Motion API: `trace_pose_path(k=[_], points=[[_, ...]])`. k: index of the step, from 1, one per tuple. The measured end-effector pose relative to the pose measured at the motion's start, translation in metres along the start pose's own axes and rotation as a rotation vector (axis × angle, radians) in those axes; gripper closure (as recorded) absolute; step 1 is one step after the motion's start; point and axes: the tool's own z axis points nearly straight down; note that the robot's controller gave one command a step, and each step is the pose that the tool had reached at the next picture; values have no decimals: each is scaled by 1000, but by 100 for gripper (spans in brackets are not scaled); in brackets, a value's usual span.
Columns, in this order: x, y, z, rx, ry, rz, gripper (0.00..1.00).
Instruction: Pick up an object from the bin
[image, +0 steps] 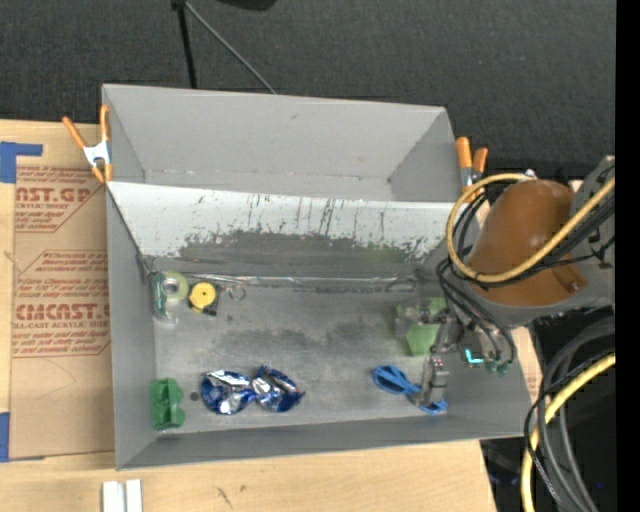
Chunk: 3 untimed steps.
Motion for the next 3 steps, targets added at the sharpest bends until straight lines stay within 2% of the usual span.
trace_pose_path(k=[1,2,3], points=[[2,-43,85,3,-17,-133,0],[4,-42,84,1,-8,-136,100],[-7,-37,-49,4,-16,-174,100]])
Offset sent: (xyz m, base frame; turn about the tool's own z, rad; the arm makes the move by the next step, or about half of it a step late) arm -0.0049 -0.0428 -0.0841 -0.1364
